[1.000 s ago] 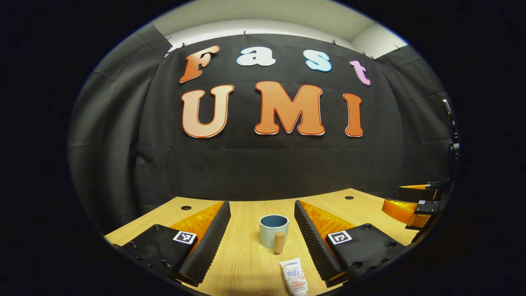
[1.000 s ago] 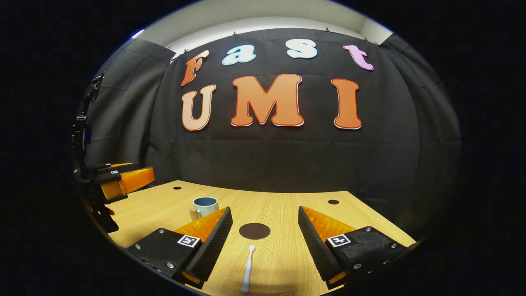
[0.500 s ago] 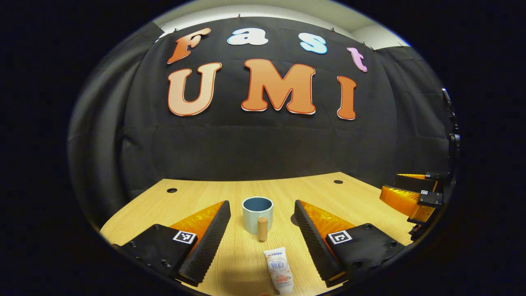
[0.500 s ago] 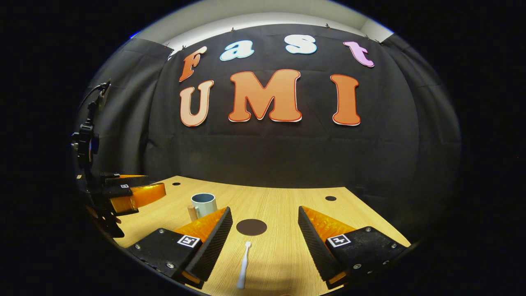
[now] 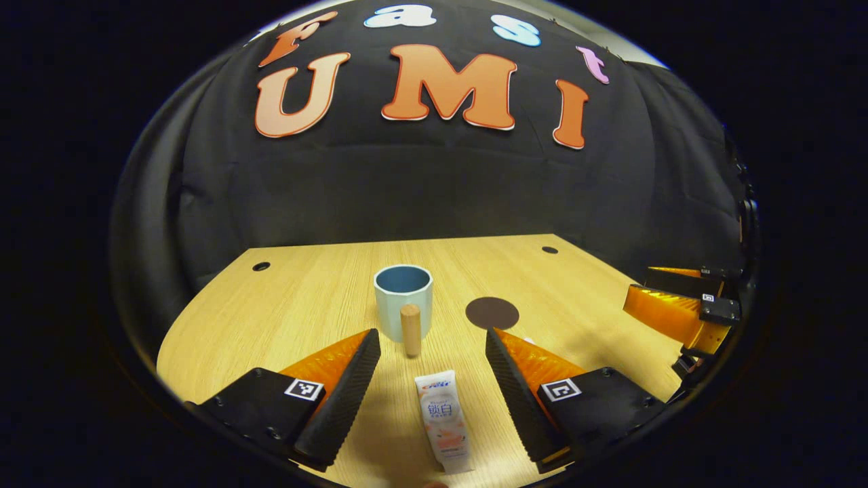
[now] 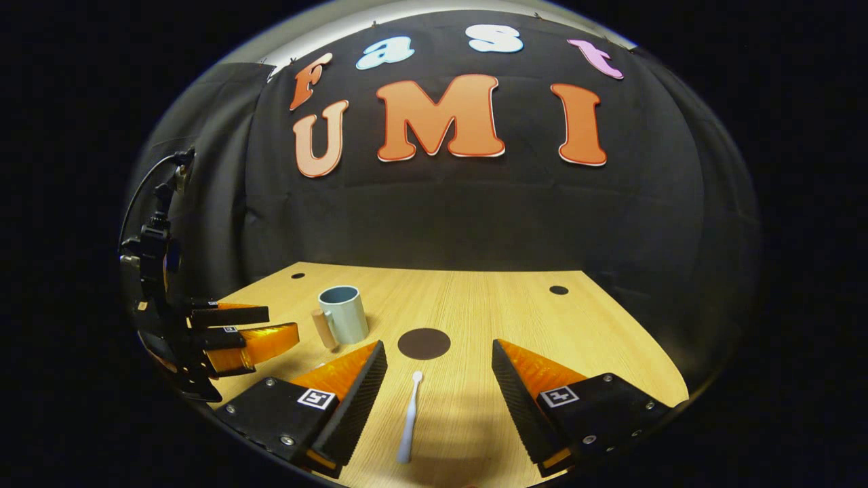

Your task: Put the toothbrush and toothpaste on the desktop into the cup, then pick up the cup and place it on the coaster on the desktop.

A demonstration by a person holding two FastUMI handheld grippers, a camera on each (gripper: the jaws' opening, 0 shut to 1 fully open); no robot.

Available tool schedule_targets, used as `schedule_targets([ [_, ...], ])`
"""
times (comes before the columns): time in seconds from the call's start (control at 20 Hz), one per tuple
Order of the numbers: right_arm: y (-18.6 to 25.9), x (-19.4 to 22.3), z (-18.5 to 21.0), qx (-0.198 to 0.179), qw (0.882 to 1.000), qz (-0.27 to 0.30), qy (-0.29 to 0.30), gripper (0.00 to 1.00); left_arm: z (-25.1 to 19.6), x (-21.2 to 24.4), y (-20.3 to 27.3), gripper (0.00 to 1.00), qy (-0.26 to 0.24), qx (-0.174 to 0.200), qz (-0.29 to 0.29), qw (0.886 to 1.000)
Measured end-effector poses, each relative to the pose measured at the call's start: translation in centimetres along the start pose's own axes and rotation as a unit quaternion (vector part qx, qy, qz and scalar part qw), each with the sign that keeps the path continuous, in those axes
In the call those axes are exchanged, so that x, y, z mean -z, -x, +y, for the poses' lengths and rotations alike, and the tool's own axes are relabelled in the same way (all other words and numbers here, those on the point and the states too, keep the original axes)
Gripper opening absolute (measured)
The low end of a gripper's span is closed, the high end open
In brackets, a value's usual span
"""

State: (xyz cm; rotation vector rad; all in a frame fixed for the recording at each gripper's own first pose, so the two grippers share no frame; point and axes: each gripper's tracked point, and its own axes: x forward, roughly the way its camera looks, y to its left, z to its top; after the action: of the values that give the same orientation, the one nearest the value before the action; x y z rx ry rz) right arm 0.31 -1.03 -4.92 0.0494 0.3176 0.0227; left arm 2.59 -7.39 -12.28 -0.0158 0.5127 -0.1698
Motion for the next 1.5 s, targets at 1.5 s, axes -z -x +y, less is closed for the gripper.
schedule_targets([
  [1.5, -3.3, 10.3, 3.1, -0.053, 0.961, 0.269, 0.026, 0.85, -1.7, 6.2, -0.4, 0.83, -0.029, 0.023, 0.299, 0.954],
])
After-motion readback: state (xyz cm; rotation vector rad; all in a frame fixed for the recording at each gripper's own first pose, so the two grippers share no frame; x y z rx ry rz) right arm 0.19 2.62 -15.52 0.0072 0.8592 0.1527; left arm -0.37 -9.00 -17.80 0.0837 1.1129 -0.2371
